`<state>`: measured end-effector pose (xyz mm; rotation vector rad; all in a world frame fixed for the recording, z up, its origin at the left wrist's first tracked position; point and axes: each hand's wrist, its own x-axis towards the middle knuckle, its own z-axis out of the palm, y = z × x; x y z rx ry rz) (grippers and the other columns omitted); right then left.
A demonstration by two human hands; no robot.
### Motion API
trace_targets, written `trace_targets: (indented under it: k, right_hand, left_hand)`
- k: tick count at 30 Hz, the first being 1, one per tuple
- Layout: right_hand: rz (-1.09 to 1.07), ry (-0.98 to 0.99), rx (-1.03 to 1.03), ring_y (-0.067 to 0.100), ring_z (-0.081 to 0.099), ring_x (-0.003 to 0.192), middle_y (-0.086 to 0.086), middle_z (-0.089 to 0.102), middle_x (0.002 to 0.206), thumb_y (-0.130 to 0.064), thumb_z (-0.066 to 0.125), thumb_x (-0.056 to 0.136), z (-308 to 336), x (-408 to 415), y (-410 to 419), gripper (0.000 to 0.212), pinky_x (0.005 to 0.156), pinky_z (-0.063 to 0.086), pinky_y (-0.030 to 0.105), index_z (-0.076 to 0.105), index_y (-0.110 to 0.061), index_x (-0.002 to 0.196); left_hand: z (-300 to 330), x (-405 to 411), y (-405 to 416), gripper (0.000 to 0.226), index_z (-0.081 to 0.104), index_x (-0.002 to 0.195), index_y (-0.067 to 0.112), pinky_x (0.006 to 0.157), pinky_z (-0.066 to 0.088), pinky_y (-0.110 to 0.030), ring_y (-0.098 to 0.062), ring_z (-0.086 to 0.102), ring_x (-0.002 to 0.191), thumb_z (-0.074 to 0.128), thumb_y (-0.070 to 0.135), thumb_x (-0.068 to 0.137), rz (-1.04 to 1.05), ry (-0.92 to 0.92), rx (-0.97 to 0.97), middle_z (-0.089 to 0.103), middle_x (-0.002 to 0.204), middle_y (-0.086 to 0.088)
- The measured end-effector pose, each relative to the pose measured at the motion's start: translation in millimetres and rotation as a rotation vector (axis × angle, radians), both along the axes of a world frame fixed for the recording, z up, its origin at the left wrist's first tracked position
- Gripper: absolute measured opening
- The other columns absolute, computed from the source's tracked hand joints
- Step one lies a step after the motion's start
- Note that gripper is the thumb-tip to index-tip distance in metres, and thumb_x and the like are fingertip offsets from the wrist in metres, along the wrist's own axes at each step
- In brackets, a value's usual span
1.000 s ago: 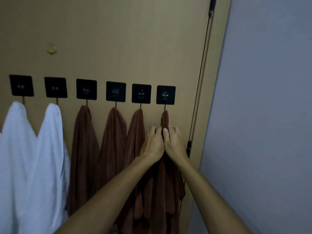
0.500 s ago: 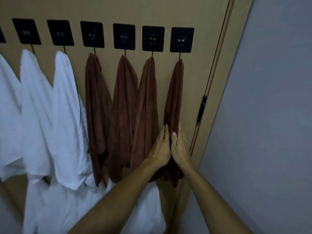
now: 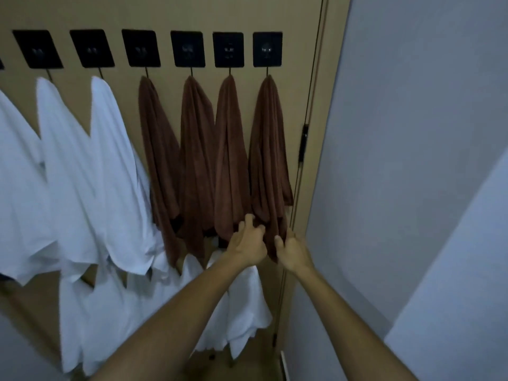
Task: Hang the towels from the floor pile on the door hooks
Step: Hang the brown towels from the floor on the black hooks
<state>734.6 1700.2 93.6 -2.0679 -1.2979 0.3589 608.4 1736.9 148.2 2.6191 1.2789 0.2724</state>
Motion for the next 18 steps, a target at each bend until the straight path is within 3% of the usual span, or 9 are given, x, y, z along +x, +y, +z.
trace_targets:
  k: [6,9,13,18]
  right_hand:
    - [-0.077,-0.006,-0.206,0.037,0.039,0.128,0.023,0.041,0.140,-0.035,0.032,0.100,-37.8,-54.2,-112.8,0.051,0.106,0.037,0.045,0.045,0.002,0.132]
    - [-0.140,0.035,-0.299,0.038,0.038,0.131,0.023,0.036,0.144,-0.033,0.036,0.099,-61.7,-72.6,-179.3,0.051,0.110,0.033,0.045,0.043,0.001,0.136]
    - [-0.235,0.068,-0.444,0.038,0.038,0.130,0.021,0.035,0.145,-0.036,0.038,0.098,-94.4,-73.6,-269.0,0.052,0.110,0.033,0.046,0.042,-0.001,0.137]
    - [-0.404,0.157,-0.546,0.038,0.043,0.126,0.022,0.042,0.140,-0.032,0.040,0.097,-128.5,-56.9,-369.6,0.049,0.106,0.037,0.042,0.047,0.000,0.133]
  left_hand:
    - [-38.7,-50.9,-82.1,0.033,0.051,0.123,0.003,0.096,0.043,-0.039,-0.036,0.045,0.119,0.046,0.014,0.092,-0.102,0.107,-0.100,0.033,0.139,-0.018]
    - [-65.2,-58.9,-128.6,0.030,0.052,0.118,0.001,0.088,0.044,-0.040,-0.036,0.052,0.111,0.047,0.013,0.091,-0.168,0.158,-0.190,0.035,0.136,-0.019]
    - [-101.8,-40.2,-198.1,0.035,0.052,0.123,0.002,0.092,0.045,-0.038,-0.034,0.049,0.119,0.044,0.016,0.093,-0.324,0.236,-0.263,0.038,0.138,-0.018]
    - [-141.4,-4.4,-283.6,0.034,0.054,0.122,0.007,0.090,0.046,-0.037,-0.033,0.054,0.110,0.042,0.015,0.091,-0.521,0.303,-0.323,0.039,0.135,-0.014]
